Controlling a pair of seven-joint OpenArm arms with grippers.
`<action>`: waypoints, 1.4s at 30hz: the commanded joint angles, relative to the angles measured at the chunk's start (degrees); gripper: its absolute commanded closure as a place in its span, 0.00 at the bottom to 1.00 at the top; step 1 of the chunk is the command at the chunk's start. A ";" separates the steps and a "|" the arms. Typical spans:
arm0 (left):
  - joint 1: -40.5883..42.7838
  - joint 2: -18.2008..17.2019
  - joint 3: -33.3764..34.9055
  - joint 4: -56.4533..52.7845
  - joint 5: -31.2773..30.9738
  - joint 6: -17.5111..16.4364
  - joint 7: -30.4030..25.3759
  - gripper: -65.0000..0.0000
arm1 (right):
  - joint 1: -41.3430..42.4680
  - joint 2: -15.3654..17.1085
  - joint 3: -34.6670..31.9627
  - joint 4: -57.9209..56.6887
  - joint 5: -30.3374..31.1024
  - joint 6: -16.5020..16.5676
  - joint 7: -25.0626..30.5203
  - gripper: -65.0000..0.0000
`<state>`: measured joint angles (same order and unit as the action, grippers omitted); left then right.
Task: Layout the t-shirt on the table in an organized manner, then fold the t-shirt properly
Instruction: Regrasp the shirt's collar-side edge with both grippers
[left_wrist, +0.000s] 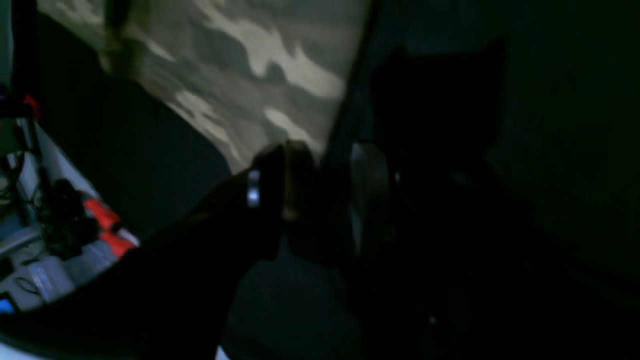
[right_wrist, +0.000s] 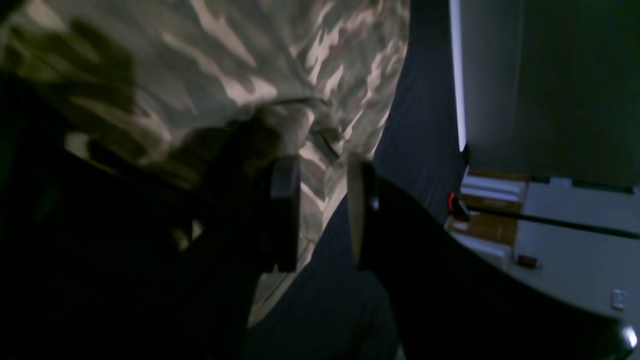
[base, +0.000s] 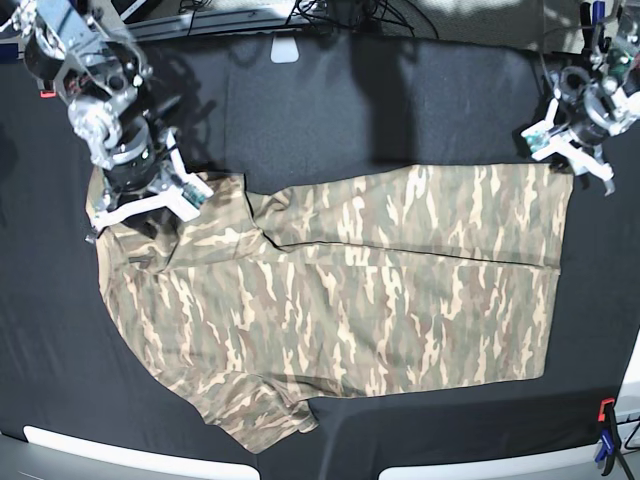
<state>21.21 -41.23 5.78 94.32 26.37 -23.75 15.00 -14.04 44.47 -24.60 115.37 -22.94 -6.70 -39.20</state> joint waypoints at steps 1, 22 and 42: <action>-0.57 -0.72 -0.13 -0.48 0.66 0.79 0.04 0.69 | -0.07 0.74 0.63 1.42 -1.22 -1.05 0.09 0.76; -2.19 2.62 1.07 -9.55 4.07 1.88 -3.10 1.00 | -6.23 -0.48 0.63 1.31 -3.19 -0.68 -3.72 0.71; -2.64 6.88 1.03 -9.55 4.26 1.88 -3.10 1.00 | -0.83 -1.46 0.63 -18.49 -5.40 2.45 0.96 0.54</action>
<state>18.33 -34.00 6.63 84.79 31.40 -19.25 11.57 -15.05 42.04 -24.38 96.40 -28.34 -4.08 -38.33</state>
